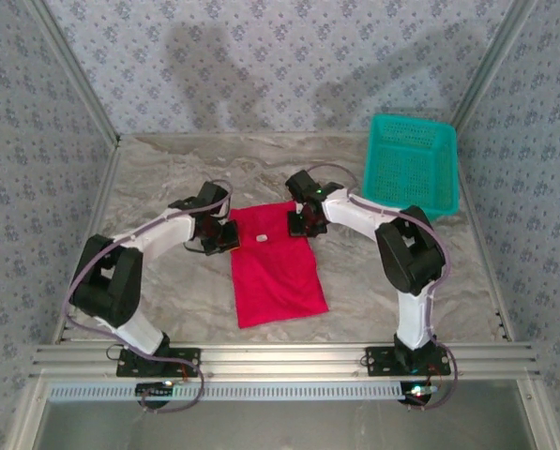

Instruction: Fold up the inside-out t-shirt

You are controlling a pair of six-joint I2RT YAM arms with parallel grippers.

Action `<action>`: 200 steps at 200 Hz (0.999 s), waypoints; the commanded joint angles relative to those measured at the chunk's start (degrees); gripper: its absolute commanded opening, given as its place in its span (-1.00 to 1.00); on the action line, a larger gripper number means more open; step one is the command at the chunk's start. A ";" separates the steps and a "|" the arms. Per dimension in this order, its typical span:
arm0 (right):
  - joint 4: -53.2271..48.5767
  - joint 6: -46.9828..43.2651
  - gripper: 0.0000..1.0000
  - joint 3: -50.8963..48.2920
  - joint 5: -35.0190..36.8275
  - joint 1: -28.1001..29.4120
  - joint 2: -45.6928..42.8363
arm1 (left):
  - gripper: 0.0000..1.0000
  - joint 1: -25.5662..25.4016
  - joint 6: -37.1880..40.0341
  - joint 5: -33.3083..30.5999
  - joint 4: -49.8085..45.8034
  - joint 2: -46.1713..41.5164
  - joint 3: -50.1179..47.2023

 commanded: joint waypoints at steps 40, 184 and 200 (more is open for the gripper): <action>-4.92 -1.19 -1.00 3.65 2.15 0.15 -6.92 | -1.00 -1.84 3.56 -7.24 -6.97 -2.98 7.04; 2.25 -0.64 -0.44 21.71 -2.07 -9.16 16.05 | 0.22 7.45 12.21 -9.36 4.91 18.18 21.18; 0.96 -1.25 -0.12 23.21 -1.74 -9.43 15.58 | 0.28 7.83 13.33 -11.57 3.96 17.11 22.14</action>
